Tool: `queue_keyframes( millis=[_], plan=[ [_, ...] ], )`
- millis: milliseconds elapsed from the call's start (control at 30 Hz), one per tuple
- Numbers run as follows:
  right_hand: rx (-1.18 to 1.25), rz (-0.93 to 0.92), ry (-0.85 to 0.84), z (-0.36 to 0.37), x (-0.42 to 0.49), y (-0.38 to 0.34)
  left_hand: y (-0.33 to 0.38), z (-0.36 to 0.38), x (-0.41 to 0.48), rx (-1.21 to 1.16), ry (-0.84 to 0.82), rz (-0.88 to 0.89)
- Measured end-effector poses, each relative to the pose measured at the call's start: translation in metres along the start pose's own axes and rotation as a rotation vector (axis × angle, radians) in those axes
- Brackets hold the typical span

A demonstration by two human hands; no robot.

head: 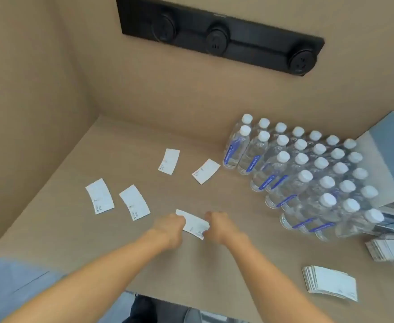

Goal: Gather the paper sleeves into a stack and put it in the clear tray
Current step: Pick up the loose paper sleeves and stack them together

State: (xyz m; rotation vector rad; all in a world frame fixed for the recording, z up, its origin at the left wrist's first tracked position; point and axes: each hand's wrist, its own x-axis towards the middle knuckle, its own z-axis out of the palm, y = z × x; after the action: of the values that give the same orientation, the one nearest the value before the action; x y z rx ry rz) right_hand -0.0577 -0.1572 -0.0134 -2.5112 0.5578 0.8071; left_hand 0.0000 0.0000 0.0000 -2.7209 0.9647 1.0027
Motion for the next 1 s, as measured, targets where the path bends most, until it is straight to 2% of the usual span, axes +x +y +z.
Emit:
queue_keyframes(
  millis=[200, 500, 600, 800, 1000],
  plan=[
    [-0.016, 0.086, 0.038, 0.023, 0.025, -0.047, -0.062, 0.009, 0.017, -0.050, 0.021, 0.047],
    [0.084, -0.018, 0.167, 0.059, 0.067, -0.159, -0.173, -0.019, 0.046, -0.073, 0.228, 0.042],
    [0.075, -0.030, 0.223, 0.080, 0.072, -0.176, -0.193, -0.022, 0.055, -0.059, 0.148, 0.073],
    [0.107, -0.036, 0.306, 0.092, 0.070, -0.173, -0.198, -0.024, 0.065, 0.018, 0.149, 0.173],
    [0.132, -0.071, 0.359, 0.079, 0.059, -0.133, -0.194, -0.027, 0.068, 0.027, 0.108, 0.297]
  ],
)
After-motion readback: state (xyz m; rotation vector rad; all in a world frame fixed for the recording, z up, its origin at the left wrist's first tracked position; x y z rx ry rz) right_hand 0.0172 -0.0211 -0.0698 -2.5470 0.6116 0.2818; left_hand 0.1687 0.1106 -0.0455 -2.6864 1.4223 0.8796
